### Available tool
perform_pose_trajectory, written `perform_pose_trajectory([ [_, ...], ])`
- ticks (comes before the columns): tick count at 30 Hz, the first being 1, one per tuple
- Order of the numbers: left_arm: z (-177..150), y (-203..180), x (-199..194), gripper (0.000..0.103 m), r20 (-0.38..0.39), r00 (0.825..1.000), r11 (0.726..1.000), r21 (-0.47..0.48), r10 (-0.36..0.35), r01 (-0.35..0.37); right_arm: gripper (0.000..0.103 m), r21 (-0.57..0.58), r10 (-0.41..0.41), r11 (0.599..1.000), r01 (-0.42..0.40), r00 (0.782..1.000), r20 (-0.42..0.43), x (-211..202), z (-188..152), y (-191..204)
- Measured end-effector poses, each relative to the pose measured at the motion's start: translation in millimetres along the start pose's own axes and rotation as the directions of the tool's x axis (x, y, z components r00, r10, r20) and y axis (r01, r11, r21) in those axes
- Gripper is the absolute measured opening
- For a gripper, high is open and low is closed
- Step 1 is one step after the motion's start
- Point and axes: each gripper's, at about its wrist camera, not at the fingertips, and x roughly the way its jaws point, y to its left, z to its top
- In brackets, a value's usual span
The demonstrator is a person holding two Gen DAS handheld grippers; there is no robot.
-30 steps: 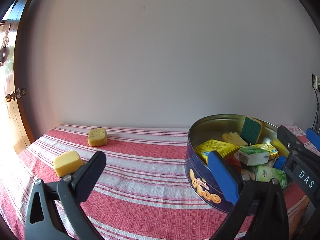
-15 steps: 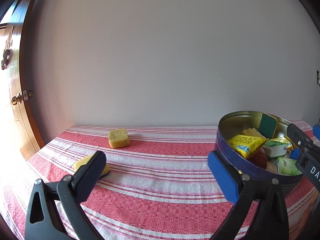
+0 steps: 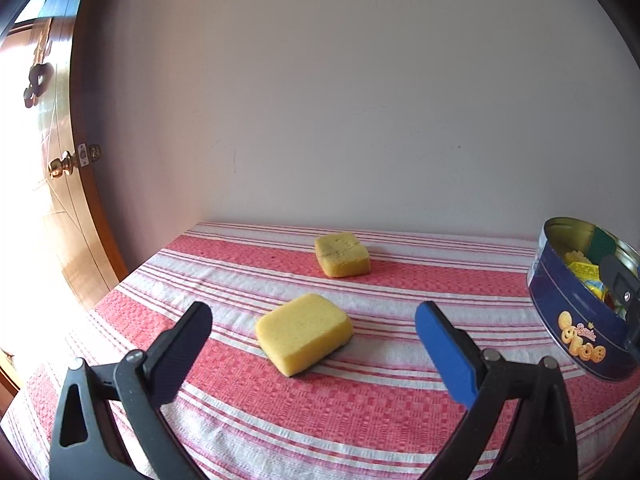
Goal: Organize objects
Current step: 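Move both grippers away from the tin toward the yellow sponges on the cloth, then grasp a yellow sponge with the left gripper while the right gripper grasps another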
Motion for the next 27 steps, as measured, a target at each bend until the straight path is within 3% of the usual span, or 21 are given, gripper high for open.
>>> perform_pose_trajectory([
  [6,4,22,37,0.102,-0.135,0.991,0.999,-0.038,-0.016,0.010,0.092,-0.013,0.044,0.999,-0.044,0.999,-0.023,12,1,34],
  [14,9,10,83,0.098,-0.259,0.966,1.000,0.017,0.013,-0.009,0.092,0.008,0.073,0.997,-0.073,0.995,-0.069,34,4,51],
  [19,3,15,107,0.093,-0.374,0.925,0.998,-0.032,-0.068,0.060,0.092,0.033,0.087,0.996,-0.084,0.991,-0.102,44,4,56],
  [21,1,21,110,0.087,-0.391,0.912,0.992,-0.077,-0.125,0.103,0.092,0.040,0.092,0.995,-0.088,0.989,-0.114,49,5,57],
  [22,0,22,111,0.077,-0.394,0.904,0.986,-0.097,-0.165,0.138,0.092,0.042,0.095,0.995,-0.091,0.988,-0.120,51,5,59],
  [27,1,20,107,0.068,-0.382,0.906,0.983,-0.085,-0.185,0.165,0.092,0.045,0.112,0.993,-0.107,0.984,-0.140,64,7,69],
])
